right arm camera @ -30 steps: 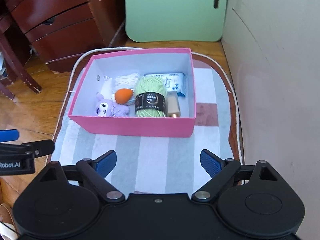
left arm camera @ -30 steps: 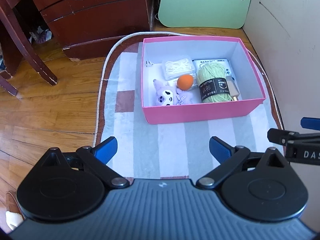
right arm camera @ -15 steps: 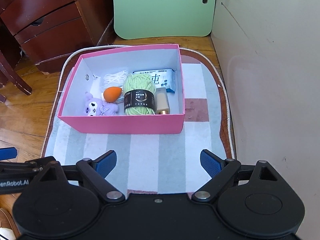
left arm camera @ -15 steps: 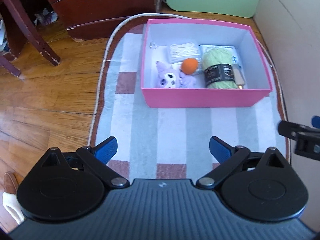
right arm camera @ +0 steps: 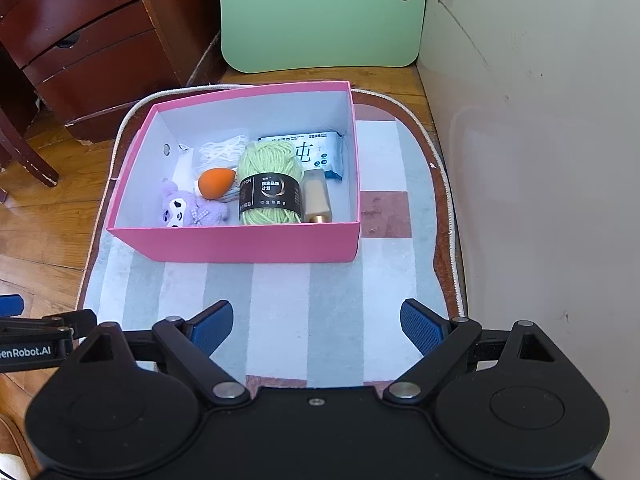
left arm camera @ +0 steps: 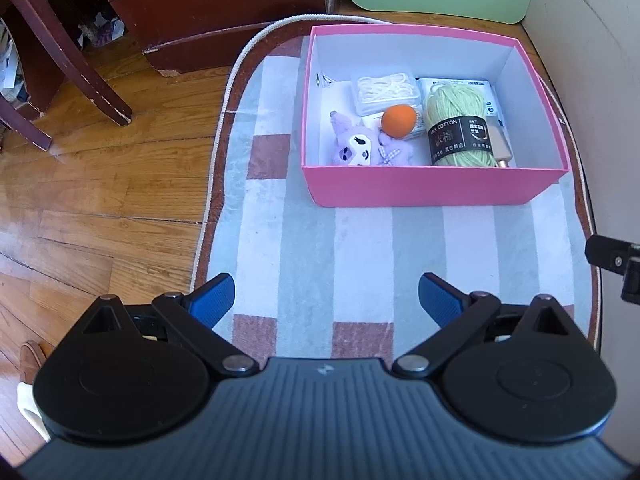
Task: Organize objects
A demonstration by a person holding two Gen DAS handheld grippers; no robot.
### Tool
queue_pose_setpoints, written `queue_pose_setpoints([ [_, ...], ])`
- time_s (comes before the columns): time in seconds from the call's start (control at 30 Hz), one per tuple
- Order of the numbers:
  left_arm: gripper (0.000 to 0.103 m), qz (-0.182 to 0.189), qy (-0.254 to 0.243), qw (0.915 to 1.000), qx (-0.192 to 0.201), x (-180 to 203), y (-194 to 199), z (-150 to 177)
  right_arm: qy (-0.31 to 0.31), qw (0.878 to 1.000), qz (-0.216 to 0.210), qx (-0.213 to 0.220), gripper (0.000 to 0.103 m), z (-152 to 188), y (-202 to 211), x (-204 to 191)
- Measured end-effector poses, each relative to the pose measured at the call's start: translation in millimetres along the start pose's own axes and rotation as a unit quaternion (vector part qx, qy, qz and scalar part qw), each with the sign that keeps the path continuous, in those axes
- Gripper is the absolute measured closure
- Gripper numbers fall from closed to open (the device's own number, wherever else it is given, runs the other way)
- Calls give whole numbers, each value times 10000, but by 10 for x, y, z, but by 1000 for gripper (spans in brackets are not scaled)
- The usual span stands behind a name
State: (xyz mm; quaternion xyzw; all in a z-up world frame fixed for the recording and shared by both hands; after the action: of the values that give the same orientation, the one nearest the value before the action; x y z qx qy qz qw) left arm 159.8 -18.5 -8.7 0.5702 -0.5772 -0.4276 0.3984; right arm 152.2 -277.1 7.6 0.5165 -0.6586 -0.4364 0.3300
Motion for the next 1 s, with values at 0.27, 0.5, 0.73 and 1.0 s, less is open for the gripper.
queue_pose_setpoints([
  [0.27, 3, 88, 45, 9999, -55, -27, -26, -12, 31, 10000, 34, -30, 10, -8, -10, 1],
  [0.5, 3, 148, 127, 9997, -144, -51, -48, 1, 58, 9999, 51, -69, 10, -8, -29, 11],
  [0.73, 3, -53, -5, 9999, -88, -32, -52, 2, 48, 9999, 70, -108, 10, -8, -52, 16],
  [1.0, 3, -108, -85, 9999, -62, -14, -44, -8, 52, 9999, 81, -140, 10, -9, -61, 21],
])
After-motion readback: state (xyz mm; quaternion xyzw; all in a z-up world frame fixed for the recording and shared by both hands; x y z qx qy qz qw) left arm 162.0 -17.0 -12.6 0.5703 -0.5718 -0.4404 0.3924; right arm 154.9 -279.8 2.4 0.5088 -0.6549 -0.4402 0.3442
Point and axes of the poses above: each gripper's, at about its wrist camera, not at the fingertips, and y roughly against the way its jaws point, x to its right, z to its underside, the point moved 3 cm from there along -y, roughly the way its jaws point, and after that the axes turned 4 degrees about z, right-handed, at the moved point
